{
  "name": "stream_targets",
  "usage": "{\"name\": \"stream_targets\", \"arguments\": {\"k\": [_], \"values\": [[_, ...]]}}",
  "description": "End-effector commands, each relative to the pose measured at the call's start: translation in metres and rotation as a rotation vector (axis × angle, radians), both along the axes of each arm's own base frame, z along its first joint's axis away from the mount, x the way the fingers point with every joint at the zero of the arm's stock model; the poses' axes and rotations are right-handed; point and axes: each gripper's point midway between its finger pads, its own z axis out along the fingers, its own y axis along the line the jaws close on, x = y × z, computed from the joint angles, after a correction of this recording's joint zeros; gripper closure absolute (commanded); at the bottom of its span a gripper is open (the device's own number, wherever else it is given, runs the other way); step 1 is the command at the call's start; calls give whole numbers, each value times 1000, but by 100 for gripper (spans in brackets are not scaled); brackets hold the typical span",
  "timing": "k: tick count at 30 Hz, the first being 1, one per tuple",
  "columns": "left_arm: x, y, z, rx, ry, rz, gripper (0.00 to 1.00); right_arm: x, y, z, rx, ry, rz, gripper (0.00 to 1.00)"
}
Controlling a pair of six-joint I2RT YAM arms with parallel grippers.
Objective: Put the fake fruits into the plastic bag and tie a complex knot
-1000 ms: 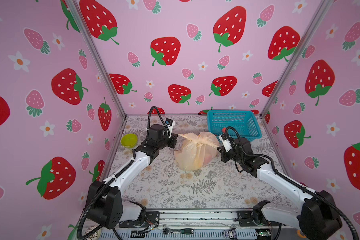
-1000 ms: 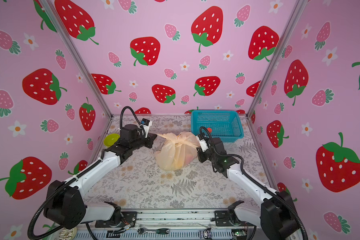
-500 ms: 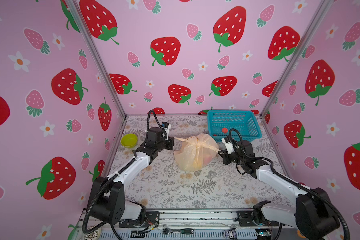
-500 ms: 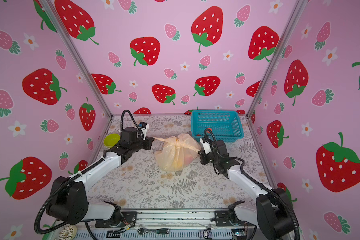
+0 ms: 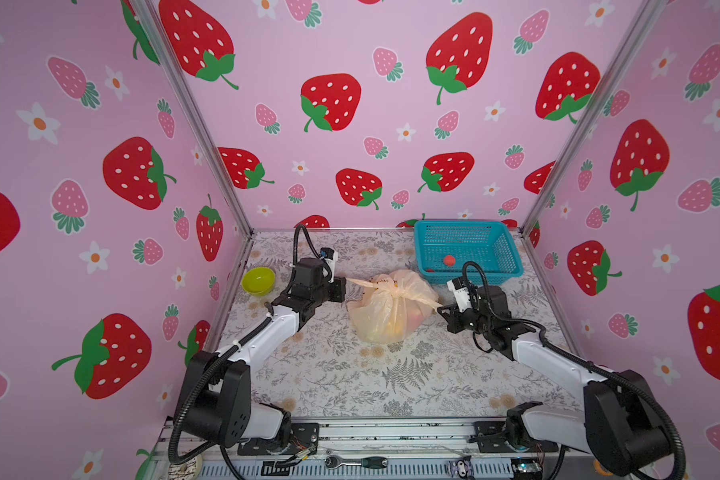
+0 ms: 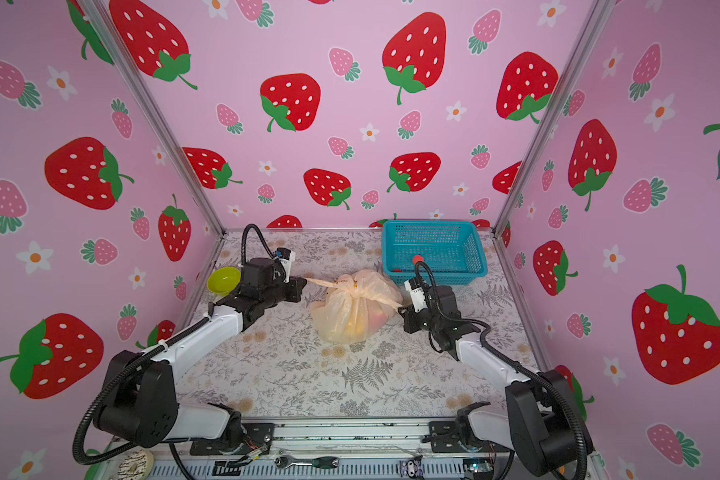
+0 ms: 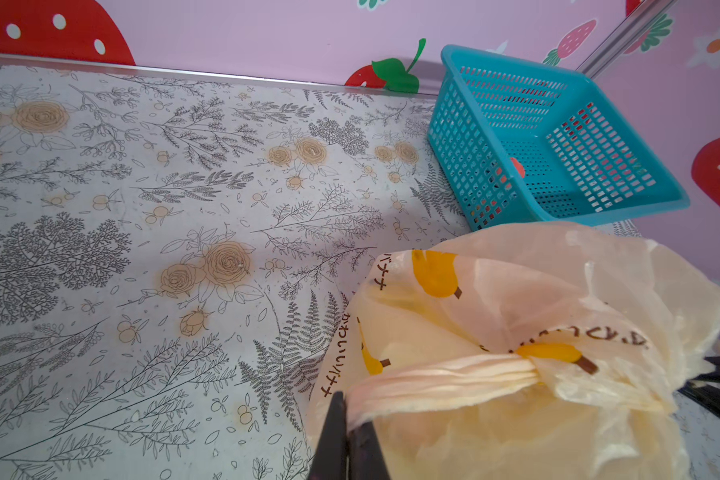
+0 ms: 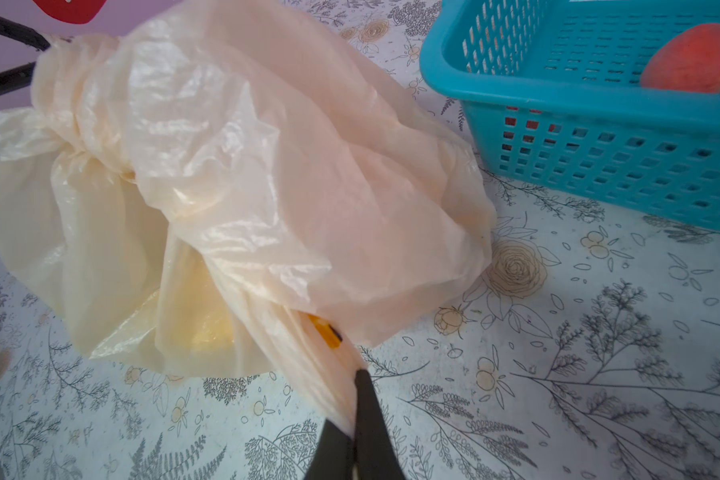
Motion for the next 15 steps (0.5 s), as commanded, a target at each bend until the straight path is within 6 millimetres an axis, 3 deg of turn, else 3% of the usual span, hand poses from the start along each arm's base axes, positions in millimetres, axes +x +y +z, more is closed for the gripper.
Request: {"name": "stream_targets", "arguments": {"k": [1, 3, 5, 9, 13, 15], "values": [[13, 32, 5, 16, -33, 137, 100, 2, -15, -7, -23, 18, -85, 100], [18, 45, -10, 9, 15, 179, 100, 1, -29, -31, -38, 74, -116, 100], [18, 45, -21, -4, 39, 188, 100, 1, -33, -45, -24, 121, -125, 100], [7, 27, -7, -46, 8, 137, 100, 3, -20, -20, 27, 79, -114, 100], [11, 40, -20, -58, 46, 174, 100, 5, -49, -38, -7, 82, -210, 100], [10, 28, -18, -74, 40, 135, 100, 8, -40, -32, 14, 88, -178, 100]]}}
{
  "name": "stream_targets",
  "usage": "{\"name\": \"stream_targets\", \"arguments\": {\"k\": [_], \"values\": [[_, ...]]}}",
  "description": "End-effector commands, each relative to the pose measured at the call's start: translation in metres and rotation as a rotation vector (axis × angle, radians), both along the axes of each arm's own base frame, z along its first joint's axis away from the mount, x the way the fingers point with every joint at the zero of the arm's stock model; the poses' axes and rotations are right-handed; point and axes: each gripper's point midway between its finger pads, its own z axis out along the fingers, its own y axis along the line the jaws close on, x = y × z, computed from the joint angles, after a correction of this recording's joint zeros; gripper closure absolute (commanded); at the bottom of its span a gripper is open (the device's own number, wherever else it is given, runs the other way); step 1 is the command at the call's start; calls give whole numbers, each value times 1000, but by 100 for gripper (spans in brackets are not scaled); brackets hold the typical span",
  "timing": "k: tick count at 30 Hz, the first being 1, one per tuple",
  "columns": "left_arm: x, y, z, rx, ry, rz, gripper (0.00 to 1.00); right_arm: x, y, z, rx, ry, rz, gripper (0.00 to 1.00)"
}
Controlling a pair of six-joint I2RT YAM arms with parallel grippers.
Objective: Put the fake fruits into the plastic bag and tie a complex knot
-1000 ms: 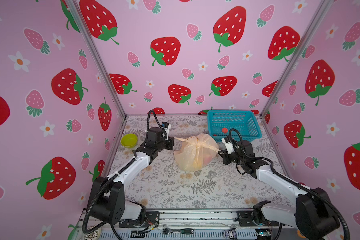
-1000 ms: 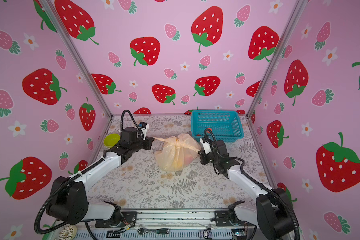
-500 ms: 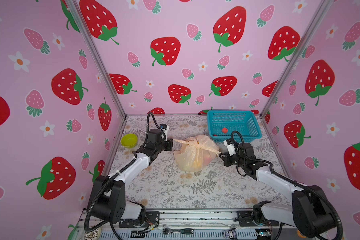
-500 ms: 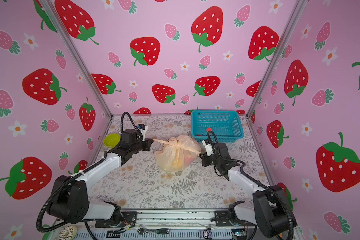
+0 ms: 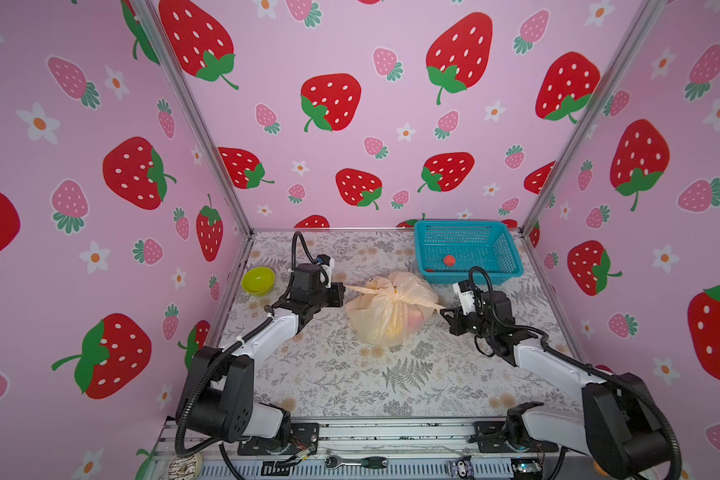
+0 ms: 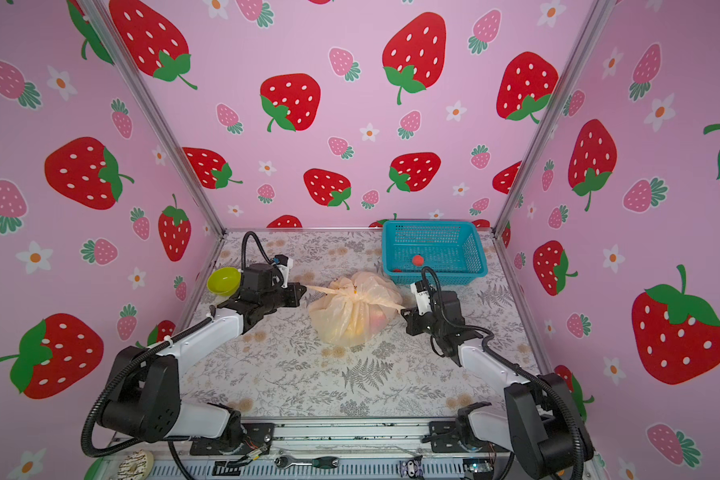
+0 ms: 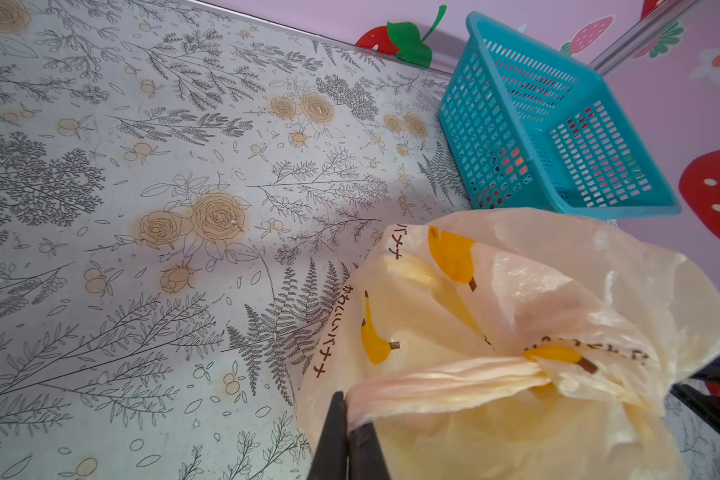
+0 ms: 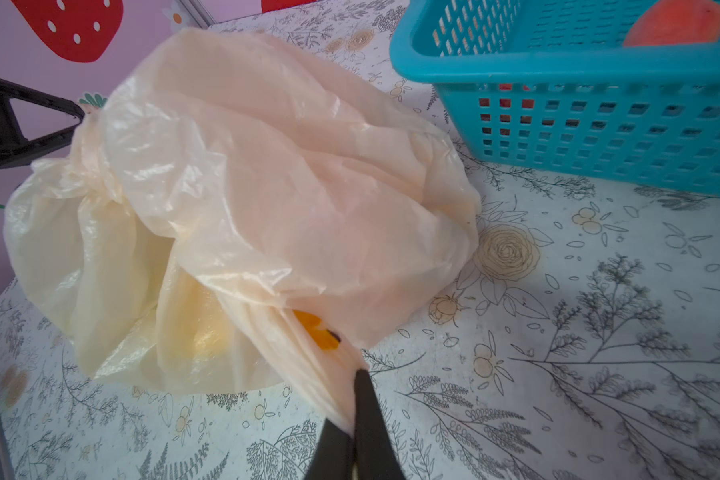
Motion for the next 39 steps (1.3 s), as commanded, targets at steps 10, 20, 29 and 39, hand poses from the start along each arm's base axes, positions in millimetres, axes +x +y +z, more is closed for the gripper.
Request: {"name": "stream_targets", "arguments": {"k": [10, 20, 29, 39], "values": [[-16, 9, 47, -38, -136, 23, 23, 6, -29, 81, -56, -229, -136, 51], [-28, 129, 45, 184, -256, 514, 1, 31, -136, 97, -303, -516, -691, 0], [5, 157, 9, 381, -323, 510, 1, 52, -171, 33, -411, -558, -802, 0], [32, 171, 11, 333, -364, 501, 1, 89, -166, 21, -388, -588, -695, 0]]}}
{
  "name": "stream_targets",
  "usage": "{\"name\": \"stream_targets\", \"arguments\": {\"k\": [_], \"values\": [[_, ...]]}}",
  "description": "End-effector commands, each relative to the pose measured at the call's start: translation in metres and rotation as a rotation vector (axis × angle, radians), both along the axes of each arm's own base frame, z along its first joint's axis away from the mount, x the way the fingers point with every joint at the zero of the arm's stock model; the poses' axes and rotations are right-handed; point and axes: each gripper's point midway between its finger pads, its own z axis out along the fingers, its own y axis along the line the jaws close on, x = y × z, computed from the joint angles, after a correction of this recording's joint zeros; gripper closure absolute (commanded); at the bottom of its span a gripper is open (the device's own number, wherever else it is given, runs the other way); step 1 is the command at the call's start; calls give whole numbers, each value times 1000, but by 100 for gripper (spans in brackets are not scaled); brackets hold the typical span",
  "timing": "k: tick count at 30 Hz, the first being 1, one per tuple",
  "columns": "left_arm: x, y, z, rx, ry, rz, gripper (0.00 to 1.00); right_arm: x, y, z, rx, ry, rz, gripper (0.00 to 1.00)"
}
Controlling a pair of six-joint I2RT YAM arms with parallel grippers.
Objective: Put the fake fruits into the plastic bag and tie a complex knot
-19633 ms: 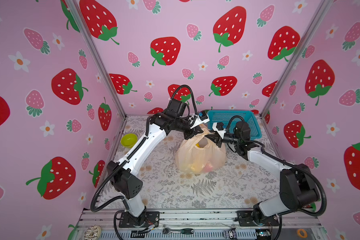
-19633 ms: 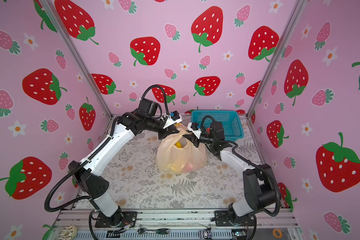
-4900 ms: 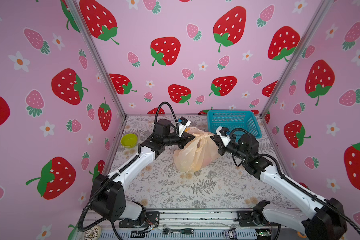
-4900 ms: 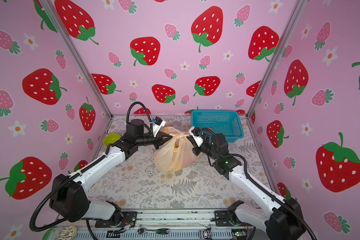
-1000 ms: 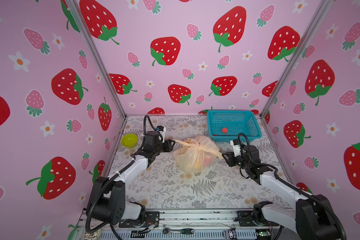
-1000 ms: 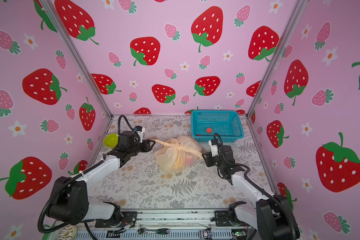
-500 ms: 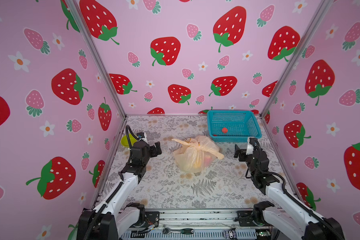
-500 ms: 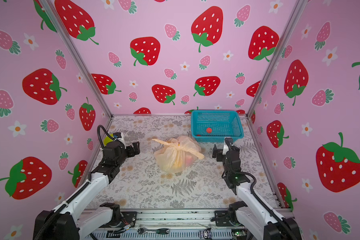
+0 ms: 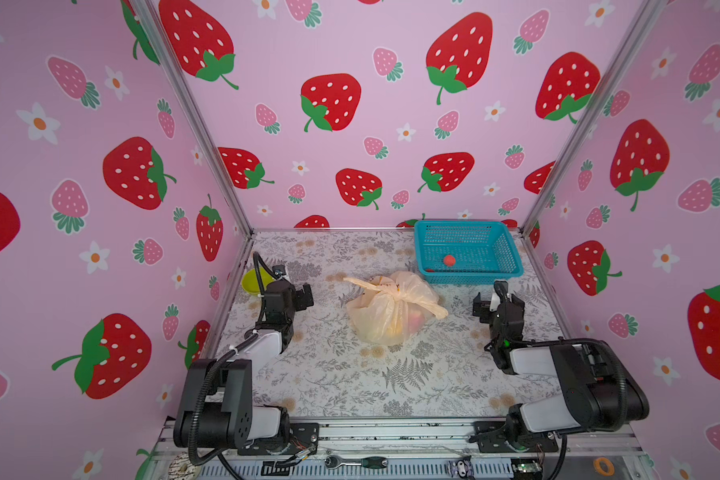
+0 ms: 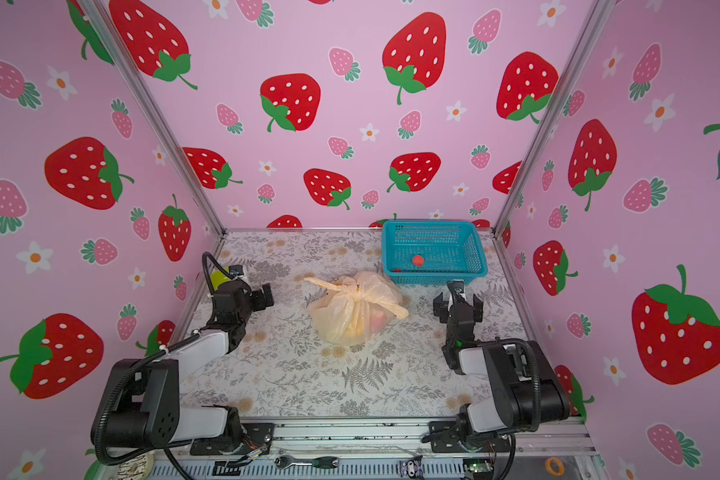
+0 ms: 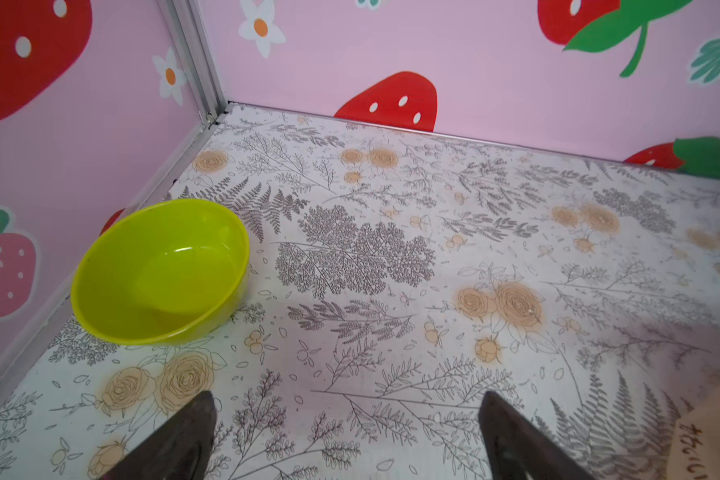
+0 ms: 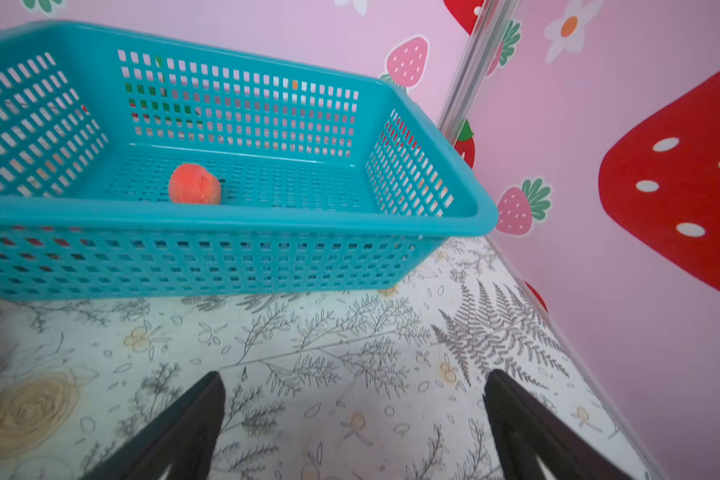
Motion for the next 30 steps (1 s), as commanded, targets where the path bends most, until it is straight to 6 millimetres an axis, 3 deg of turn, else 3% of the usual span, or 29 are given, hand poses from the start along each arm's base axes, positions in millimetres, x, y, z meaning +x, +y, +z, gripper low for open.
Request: {"name": "stream_targets", "arguments": {"k": [1, 7, 10, 15, 19, 26, 30], "values": [[19, 3, 23, 8, -88, -30, 1, 11, -7, 10, 53, -59, 37, 0], [28, 4, 22, -39, -79, -76, 1, 6, -5, 8, 67, -84, 77, 0], [19, -4, 19, -51, -61, -109, 1, 7, -5, 8, 67, -85, 78, 0], [3, 2, 14, 5, -33, -68, 1, 6, -5, 8, 65, -85, 78, 0], [3, 2, 3, -18, -2, -69, 1, 7, -4, 9, 64, -85, 80, 0], [7, -8, -40, -10, 16, -123, 1, 7, -4, 8, 62, -83, 78, 0], [6, -11, -42, 7, -24, -124, 1, 7, -4, 8, 60, -84, 78, 0]]}}
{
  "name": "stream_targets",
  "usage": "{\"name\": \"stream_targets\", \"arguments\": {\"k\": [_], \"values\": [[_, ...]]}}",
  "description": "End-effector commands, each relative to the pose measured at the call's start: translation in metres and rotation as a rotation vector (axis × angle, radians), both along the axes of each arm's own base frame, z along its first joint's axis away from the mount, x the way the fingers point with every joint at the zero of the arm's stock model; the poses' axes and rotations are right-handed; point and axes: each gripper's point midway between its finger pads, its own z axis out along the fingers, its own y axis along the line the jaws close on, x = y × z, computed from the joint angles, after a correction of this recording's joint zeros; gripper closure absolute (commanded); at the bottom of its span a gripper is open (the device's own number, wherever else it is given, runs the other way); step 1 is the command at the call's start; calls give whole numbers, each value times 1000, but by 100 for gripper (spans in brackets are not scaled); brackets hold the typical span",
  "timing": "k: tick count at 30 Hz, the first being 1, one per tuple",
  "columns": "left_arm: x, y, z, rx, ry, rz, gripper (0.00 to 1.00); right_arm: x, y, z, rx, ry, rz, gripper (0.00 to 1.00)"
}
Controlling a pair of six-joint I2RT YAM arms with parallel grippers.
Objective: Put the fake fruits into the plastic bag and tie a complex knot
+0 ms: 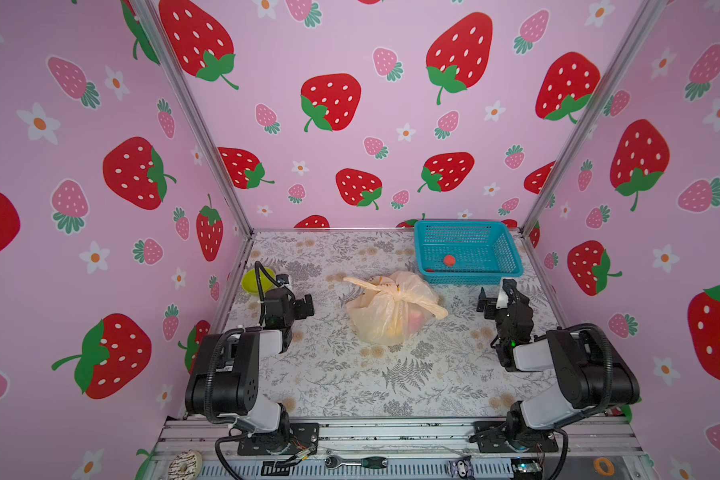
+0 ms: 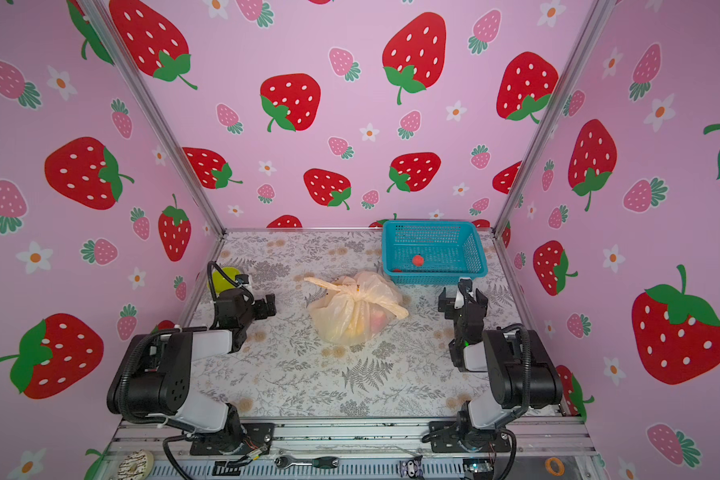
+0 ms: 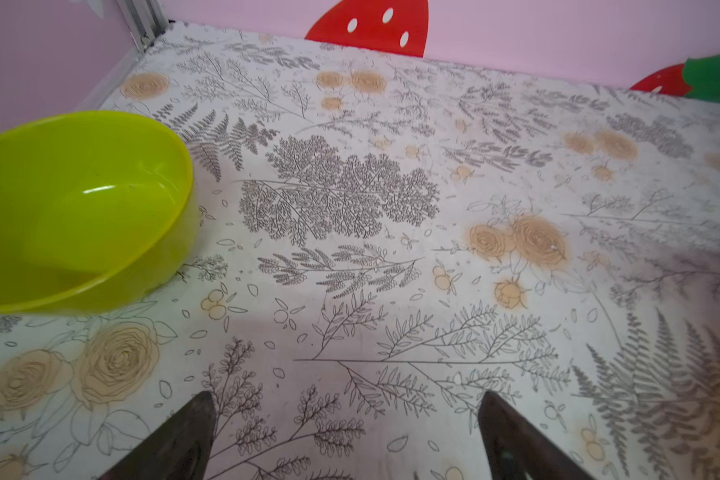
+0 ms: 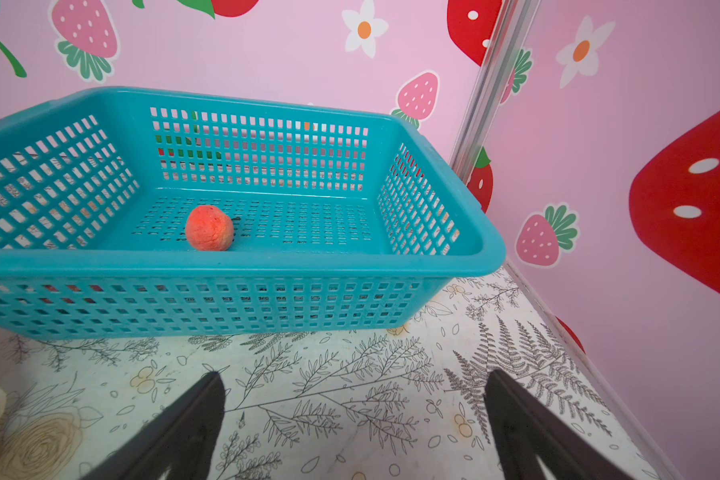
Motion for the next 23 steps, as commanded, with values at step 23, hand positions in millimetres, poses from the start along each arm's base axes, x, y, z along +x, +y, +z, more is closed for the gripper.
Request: {"name": "stream_targets", "arguments": {"k": [23], "values": [[11, -5, 24, 49, -114, -15, 1, -1, 4, 2, -7, -17, 7, 0]]}}
